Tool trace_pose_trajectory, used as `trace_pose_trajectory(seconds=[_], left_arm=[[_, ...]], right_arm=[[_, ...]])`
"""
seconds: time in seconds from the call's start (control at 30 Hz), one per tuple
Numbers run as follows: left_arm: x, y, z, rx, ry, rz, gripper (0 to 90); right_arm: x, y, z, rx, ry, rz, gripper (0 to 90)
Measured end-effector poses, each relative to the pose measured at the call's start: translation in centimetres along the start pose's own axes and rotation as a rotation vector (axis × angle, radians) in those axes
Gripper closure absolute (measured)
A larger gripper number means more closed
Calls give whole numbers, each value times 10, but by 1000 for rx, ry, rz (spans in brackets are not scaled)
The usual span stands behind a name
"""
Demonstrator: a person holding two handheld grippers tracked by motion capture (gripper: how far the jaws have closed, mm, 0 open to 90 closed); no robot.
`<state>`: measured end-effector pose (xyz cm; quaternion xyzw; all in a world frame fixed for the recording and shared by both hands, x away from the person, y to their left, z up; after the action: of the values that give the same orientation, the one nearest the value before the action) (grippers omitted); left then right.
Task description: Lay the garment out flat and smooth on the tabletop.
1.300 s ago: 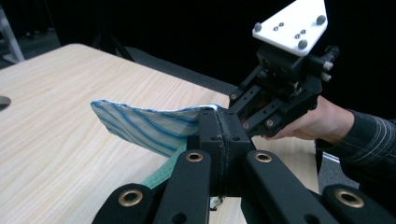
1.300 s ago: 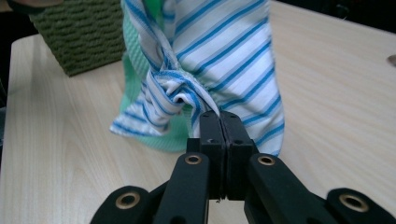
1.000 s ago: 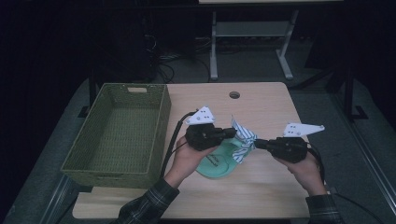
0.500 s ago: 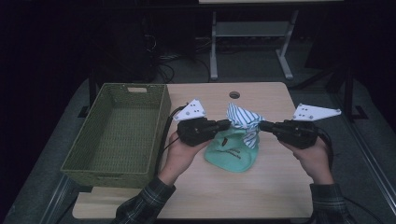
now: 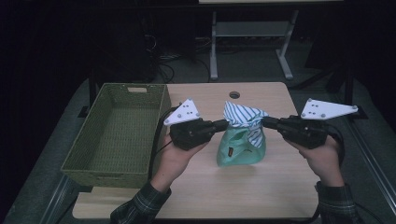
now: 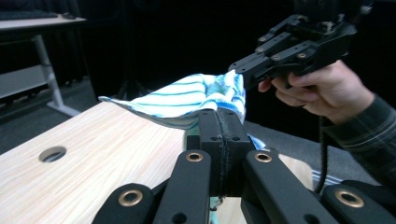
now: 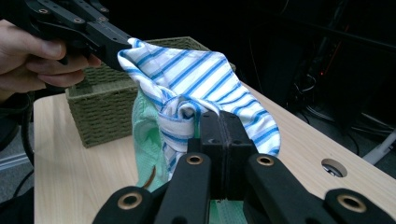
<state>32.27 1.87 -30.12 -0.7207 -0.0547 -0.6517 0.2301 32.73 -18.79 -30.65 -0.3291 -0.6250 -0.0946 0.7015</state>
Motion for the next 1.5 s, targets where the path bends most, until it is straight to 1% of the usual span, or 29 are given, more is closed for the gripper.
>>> trace_pose_trajectory(seconds=[0.03,0.07,0.1,0.13,0.17,0.2,0.23,0.27,0.3,0.33,0.37,0.4,0.43,0.47,0.5,0.6,0.63,0.7,0.83,0.87,0.97,1.03,1.07,1.17,1.2,1.23,1.33,1.43,1.5], left_arm=[[-3,2,4,7,-12,6,895],[-10,9,14,57,-2,37,895],[-10,9,14,57,-2,37,895],[-15,13,21,79,-1,56,895],[-20,17,26,84,-17,67,895],[-31,25,38,110,-37,96,895],[-31,25,38,110,-37,96,895],[-36,29,43,118,-54,107,895],[-45,36,54,138,-72,126,895],[-45,36,54,138,-72,126,895],[-49,39,59,149,-85,134,895],[-54,42,64,160,-89,146,895],[-58,45,69,171,-97,157,895],[-63,48,75,176,-115,162,895],[-66,50,78,183,-118,168,895],[-76,57,90,213,-136,181,895],[-79,59,94,219,-146,181,895],[-86,67,102,241,-137,185,894],[-95,77,111,245,-157,188,894],[-99,80,115,250,-165,190,894],[-110,89,126,254,-183,192,894],[-118,98,138,270,-188,200,895],[-118,98,138,270,-188,200,894],[-126,106,149,288,-183,216,888],[-128,108,152,297,-188,217,857],[-130,109,154,298,-198,220,725],[-131,108,153,294,-186,234,652],[-130,104,149,285,-169,250,639],[-130,99,146,267,-162,258,639]], right_arm=[[-2,3,-3,-4,4,7,896],[-5,6,-6,-5,12,18,896],[-9,11,-9,-8,19,29,896],[-13,16,-13,-14,23,47,895],[-17,22,-16,-17,30,64,895],[-22,27,-20,-23,39,81,895],[-22,27,-20,-23,39,81,895],[-31,40,-28,-27,51,109,895],[-36,46,-31,-28,60,124,895],[-40,51,-35,-27,68,137,894],[-40,51,-35,-27,68,137,894],[-48,62,-41,-18,88,150,894],[-48,62,-41,-18,88,150,894],[-55,73,-47,-26,92,170,892],[-55,73,-47,-26,92,170,892],[-64,90,-56,-33,99,185,891],[-64,90,-56,-33,99,185,891],[-71,101,-67,-50,113,194,892],[-82,115,-83,-76,138,209,887],[-82,115,-83,-76,138,209,887],[-90,128,-95,-86,164,218,887],[-94,134,-101,-93,179,214,886],[-96,136,-104,-99,184,210,883],[-100,141,-110,-106,207,207,860],[-102,142,-114,-115,218,201,827],[-104,143,-119,-119,233,187,766],[-103,139,-120,-126,228,189,739],[-103,135,-119,-125,227,193,736],[-101,129,-120,-144,224,191,704]])
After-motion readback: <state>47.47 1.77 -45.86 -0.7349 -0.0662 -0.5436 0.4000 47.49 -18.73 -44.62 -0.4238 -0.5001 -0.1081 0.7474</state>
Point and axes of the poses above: each handheld gripper's, and its own axes: y roughly forward along the jaws, x roughly out of its top, z roughly to its left, the point moved 7 cm from there along y, roughly forward along the jaws, and after that the axes turned 2 degrees about y, right-handed, at the moved point
